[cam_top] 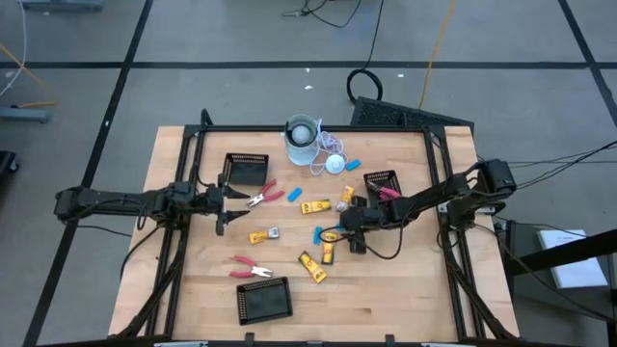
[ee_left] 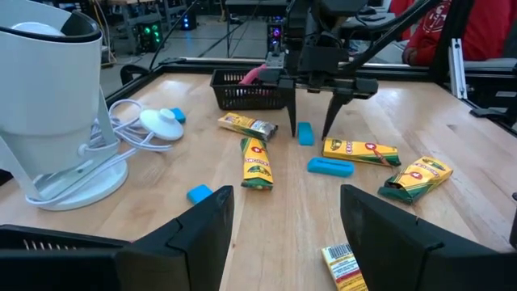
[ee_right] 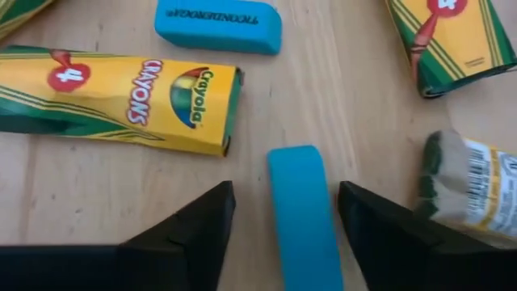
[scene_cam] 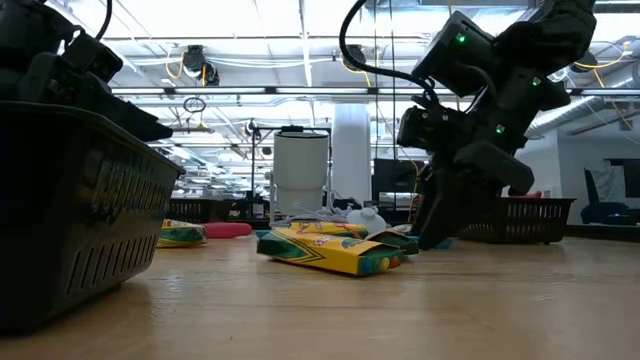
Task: Pick & Place School Supplies
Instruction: Put the blue eraser into the top black bin
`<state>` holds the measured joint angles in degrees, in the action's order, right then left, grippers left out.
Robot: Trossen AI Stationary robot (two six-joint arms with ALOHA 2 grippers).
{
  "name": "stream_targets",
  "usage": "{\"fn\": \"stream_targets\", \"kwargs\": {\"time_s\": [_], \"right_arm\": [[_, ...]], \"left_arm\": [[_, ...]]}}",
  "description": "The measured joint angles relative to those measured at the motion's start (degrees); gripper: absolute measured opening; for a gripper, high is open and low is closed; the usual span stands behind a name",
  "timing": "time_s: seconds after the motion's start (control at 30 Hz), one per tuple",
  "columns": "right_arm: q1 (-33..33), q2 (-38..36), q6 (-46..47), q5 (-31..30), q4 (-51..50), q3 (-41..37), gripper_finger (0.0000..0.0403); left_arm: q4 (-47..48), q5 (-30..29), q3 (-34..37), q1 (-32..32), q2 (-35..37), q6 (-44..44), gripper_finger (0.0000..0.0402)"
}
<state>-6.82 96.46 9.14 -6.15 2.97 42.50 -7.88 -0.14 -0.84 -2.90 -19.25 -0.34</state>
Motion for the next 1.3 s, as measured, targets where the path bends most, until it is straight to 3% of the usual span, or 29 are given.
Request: {"fn": "stream_targets", "kwargs": {"time_s": [0.23,0.5,0.73,1.3], "right_arm": [[-1.85,0.05,1.60,-0.32,-0.38,0.00,0.0044],[-4.15,0.10,2.12,-2.60,1.67,0.32,0.0041],[-5.62,-1.03,0.10,-4.38,-3.24,4.53,0.0041],[-4.58,-2.36,-10.58,-13.15,-5.71,14.18,0.0040]], "left_arm": [[0.02,0.00,0.00,0.00,0.00,0.02,0.0230],[0.07,0.00,-0.02,0.00,0.00,0.04,0.0230],[0.06,0.00,-0.02,0.00,0.02,0.04,0.0230],[-3.93,1.90,-0.04,0.04,0.00,-1.34,0.0230]]}}
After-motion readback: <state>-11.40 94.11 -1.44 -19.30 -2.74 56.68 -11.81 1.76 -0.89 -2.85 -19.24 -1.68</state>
